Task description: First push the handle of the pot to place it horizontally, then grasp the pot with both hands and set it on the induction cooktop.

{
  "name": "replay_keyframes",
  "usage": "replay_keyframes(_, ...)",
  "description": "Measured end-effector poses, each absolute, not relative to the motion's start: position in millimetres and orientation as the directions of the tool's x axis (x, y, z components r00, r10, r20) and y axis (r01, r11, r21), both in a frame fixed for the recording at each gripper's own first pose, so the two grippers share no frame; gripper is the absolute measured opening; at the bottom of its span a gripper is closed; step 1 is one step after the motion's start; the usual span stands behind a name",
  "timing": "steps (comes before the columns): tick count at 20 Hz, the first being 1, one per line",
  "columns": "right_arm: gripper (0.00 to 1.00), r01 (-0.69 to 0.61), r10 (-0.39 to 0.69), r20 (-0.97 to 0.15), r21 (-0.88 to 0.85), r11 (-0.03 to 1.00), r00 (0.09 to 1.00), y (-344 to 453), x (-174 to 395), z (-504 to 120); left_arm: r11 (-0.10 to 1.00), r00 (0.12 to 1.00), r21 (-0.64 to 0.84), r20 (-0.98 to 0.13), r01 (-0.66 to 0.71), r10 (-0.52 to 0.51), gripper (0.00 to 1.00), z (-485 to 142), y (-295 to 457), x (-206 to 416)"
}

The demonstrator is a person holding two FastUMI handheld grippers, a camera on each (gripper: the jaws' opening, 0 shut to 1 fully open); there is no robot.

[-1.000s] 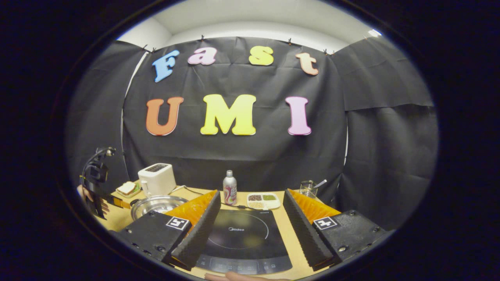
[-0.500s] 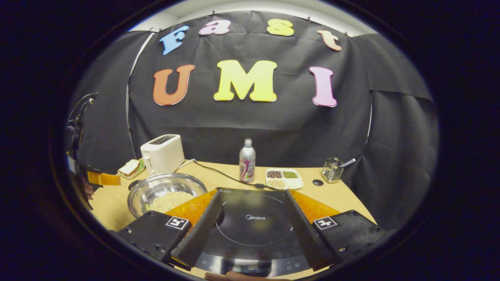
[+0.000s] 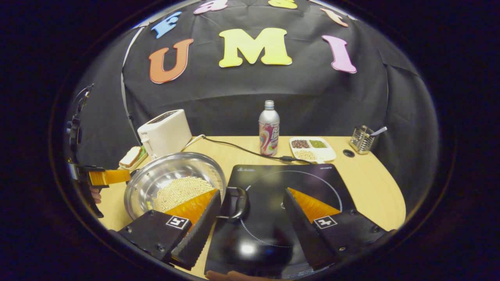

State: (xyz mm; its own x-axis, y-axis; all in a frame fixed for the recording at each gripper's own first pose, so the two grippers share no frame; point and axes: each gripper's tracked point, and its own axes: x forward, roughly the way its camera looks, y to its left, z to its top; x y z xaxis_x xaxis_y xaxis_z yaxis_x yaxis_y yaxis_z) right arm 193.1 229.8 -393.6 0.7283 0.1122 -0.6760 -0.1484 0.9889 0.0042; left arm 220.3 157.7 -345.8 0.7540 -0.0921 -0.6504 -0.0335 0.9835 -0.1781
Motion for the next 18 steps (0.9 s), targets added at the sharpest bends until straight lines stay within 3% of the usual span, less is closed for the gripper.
replay_keyframes(8, 0.99, -0.098, 0.079, -0.747, 0.018, 0.995, 0.660, 259.1, 204.3, -451.8, 0.992, 0.751, -0.124, -0.658, -0.032, -0.059, 0.94, -391.6, 175.9, 250.5)
replay_keyframes(10, 1.00, -0.087, 0.101, -0.746, 0.058, 0.995, 0.658, 264.5, 206.2, -454.2, 0.993, 0.737, -0.109, -0.675, -0.039, -0.045, 0.89, -400.7, 179.8, 251.1)
replay_keyframes(12, 0.93, -0.097, 0.110, -0.752, 0.061, 0.993, 0.650, 266.4, 206.5, -458.2, 0.992, 0.725, -0.125, -0.685, -0.028, -0.066, 0.80, -405.4, 174.7, 250.8)
replay_keyframes(14, 0.78, -0.102, 0.091, -0.764, 0.033, 0.994, 0.639, 264.4, 204.7, -459.1, 0.992, 0.726, -0.125, -0.684, -0.022, -0.070, 0.70, -406.2, 173.8, 252.1)
replay_keyframes(15, 0.82, -0.106, 0.087, -0.771, 0.025, 0.994, 0.631, 262.9, 203.9, -458.9, 0.993, 0.724, -0.116, -0.686, -0.017, -0.068, 0.70, -404.0, 175.0, 250.6)
replay_keyframes(18, 0.70, -0.100, 0.100, -0.762, 0.047, 0.994, 0.640, 259.8, 210.0, -457.7, 0.994, 0.717, -0.106, -0.694, -0.008, -0.068, 0.67, -406.4, 175.2, 249.6)
